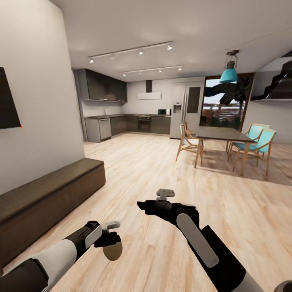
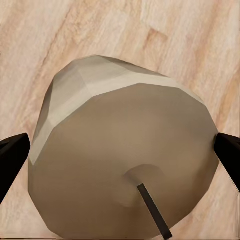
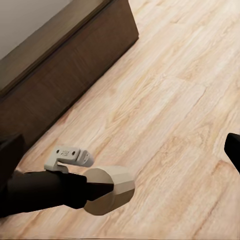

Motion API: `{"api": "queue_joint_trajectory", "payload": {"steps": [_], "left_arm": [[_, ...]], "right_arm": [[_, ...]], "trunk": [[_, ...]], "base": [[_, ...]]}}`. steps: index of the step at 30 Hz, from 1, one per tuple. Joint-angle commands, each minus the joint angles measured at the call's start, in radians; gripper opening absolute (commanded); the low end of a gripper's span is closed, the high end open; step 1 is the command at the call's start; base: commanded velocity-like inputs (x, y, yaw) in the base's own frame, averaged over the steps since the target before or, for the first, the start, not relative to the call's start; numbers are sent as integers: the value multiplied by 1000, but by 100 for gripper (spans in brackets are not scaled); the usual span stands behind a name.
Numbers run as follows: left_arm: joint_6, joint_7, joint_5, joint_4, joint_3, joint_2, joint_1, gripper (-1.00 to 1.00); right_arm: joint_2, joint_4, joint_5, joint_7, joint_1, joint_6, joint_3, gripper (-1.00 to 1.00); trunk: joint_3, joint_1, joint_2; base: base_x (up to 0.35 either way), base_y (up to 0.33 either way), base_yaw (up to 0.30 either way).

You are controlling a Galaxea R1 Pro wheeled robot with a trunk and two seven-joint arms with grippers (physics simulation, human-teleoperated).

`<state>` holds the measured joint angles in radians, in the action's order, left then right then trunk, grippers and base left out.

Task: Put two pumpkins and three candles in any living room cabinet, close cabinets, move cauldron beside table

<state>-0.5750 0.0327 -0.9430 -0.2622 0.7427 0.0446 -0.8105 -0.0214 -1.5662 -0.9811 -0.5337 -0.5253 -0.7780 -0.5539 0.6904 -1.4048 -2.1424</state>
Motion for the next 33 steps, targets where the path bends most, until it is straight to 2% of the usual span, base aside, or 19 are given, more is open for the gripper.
{"api": "queue_joint_trajectory", "payload": {"steps": [1,9,33], "left_arm": [[-3,4,-7,-2,6,0,-1,-100],[-3,3,-7,-3,6,1,-1,-100],[-3,2,-7,-2,6,1,-1,-100]], "right_arm": [[-1,-2,-10,-10,-1,0,-1,100],[0,-2,-9,-11,-1,0,-2,100],[-1,-2,-8,-12,-1,0,-1,100]], "trunk": [[1,0,-1],[2,0,-1],[12,0,-1]], "base": [[-69,-274,273],[-94,-152,276],[-5,-6,278]]}}
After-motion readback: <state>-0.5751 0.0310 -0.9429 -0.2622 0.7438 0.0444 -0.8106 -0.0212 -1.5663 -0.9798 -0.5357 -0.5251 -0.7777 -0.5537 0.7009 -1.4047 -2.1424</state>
